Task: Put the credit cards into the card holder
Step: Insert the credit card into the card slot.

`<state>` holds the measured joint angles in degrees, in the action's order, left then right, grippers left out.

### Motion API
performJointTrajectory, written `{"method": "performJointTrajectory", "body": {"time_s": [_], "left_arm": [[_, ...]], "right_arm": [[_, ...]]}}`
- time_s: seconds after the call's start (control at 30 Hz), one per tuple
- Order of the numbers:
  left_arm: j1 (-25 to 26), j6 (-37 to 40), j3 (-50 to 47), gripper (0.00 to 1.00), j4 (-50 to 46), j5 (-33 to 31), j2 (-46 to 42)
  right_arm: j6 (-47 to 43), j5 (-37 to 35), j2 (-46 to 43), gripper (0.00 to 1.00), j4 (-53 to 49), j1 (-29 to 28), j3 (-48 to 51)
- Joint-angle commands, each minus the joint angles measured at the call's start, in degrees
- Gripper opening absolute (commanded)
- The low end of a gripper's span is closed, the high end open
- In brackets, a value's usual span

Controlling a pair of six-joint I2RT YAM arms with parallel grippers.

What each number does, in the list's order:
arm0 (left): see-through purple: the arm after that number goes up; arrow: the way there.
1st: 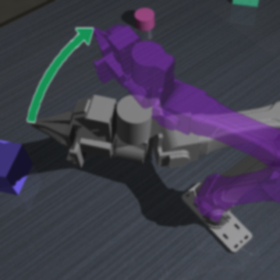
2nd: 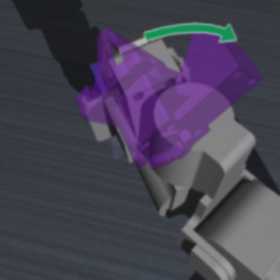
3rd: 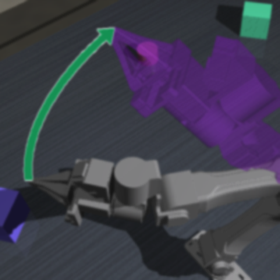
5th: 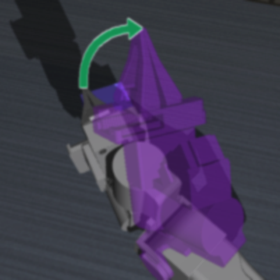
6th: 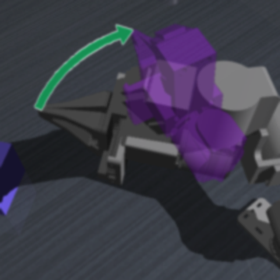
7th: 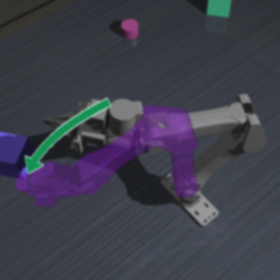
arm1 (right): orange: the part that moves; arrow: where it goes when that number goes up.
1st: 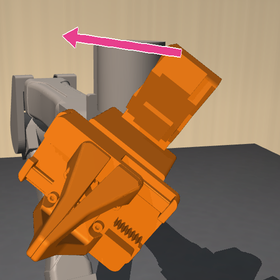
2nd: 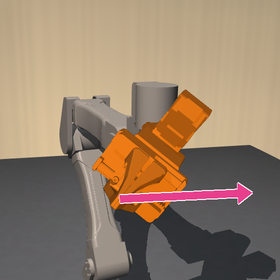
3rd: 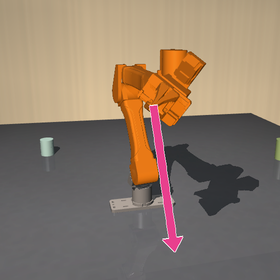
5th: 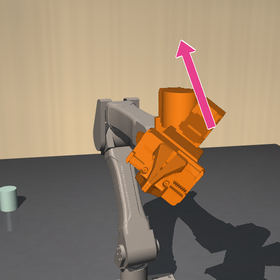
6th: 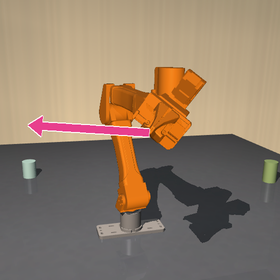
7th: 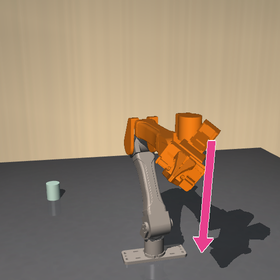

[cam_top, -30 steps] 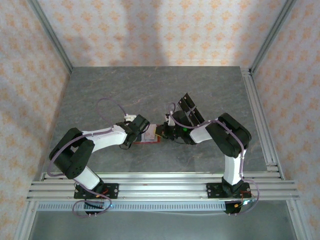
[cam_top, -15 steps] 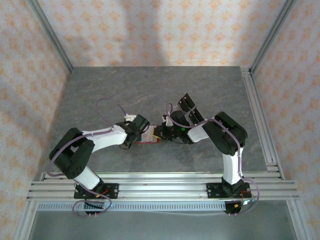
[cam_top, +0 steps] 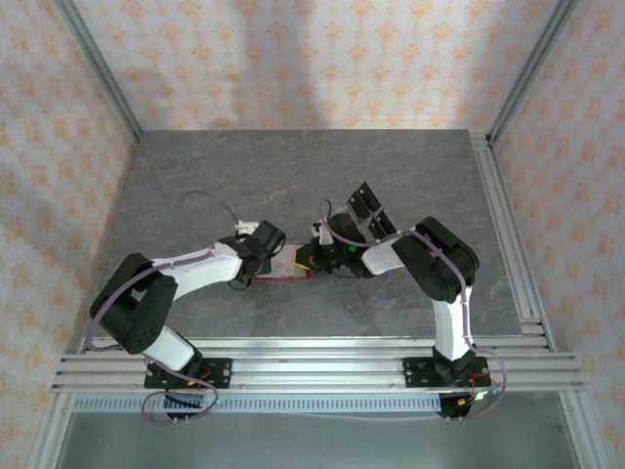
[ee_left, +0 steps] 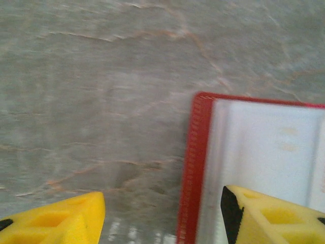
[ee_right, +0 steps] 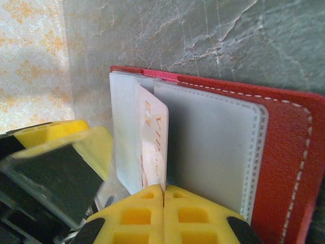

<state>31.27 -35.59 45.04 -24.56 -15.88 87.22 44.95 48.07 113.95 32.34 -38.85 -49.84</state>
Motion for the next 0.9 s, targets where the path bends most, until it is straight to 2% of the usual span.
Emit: {"method": "performJointTrajectory", "body": {"time_s": [0.0,0.2,0.87], "left_arm": [[-3.6,-1.5,-0.7,0.64,-4.2,-1.8,-4.1],[-5.6,-0.3,-0.6,0.64,-4.2,-0.8,-1.6],[-4.7,-1.6,-3.7,0.61,0.8,2.7,4.6]], "right_arm": [[-1.8,-0.4,1.5,0.00,-3.2,-0.4,-0.9],[-2.2,-0.5,1.9,0.00,-5.1,-0.3,-1.7],[-8.7,-1.7,3.2,0.00,-21.7,-1.6,-9.4]]}}
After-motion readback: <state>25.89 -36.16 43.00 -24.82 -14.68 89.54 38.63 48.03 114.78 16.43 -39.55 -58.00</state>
